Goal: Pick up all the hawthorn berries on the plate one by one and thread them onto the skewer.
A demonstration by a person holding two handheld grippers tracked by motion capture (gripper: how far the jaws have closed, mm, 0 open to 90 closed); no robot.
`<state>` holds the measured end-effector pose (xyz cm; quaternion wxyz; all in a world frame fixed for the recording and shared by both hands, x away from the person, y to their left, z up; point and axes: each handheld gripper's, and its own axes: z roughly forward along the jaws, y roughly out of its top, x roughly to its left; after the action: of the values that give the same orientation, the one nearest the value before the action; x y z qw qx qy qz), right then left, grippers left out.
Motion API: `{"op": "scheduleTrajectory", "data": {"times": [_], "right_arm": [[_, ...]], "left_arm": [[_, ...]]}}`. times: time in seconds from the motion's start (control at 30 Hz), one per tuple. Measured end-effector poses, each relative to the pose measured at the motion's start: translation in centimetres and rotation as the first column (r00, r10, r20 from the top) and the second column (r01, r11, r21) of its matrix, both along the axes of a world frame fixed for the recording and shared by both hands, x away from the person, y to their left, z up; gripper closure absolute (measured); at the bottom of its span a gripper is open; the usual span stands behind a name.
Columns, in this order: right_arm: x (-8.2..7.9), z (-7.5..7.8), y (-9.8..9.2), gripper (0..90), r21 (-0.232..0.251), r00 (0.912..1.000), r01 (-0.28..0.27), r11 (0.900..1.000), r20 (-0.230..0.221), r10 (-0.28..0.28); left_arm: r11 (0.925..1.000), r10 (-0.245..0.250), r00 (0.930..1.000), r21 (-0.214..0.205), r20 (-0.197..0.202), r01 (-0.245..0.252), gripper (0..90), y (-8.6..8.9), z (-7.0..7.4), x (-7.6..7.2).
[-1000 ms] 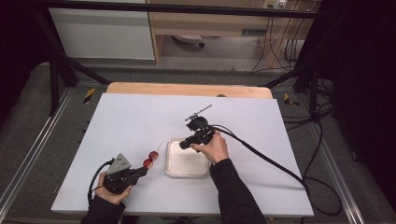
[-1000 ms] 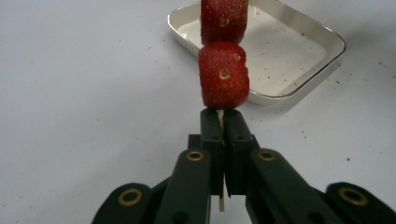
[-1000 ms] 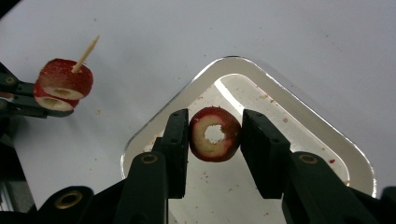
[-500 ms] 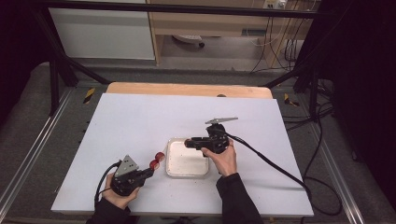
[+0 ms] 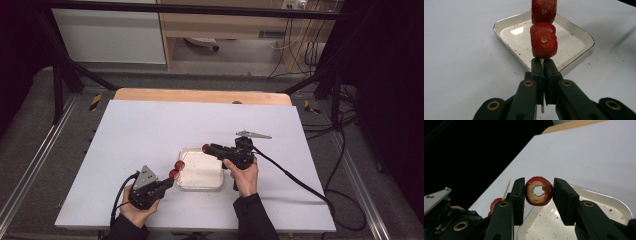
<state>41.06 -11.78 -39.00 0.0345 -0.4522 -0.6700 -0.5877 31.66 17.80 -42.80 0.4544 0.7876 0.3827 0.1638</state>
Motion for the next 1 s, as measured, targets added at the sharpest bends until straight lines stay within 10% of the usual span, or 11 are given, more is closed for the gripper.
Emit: {"op": "scheduleTrajectory", "data": {"times": [1.0], "right_arm": [[0.2,1.0,-0.2,63.0,0.224,0.9858,0.126,0.9665,0.081,-0.147]], "left_arm": [[0.9963,0.029,0.9995,-0.081,0.012,-0.028,87.9,-4.6,1.3,0.5]]}}
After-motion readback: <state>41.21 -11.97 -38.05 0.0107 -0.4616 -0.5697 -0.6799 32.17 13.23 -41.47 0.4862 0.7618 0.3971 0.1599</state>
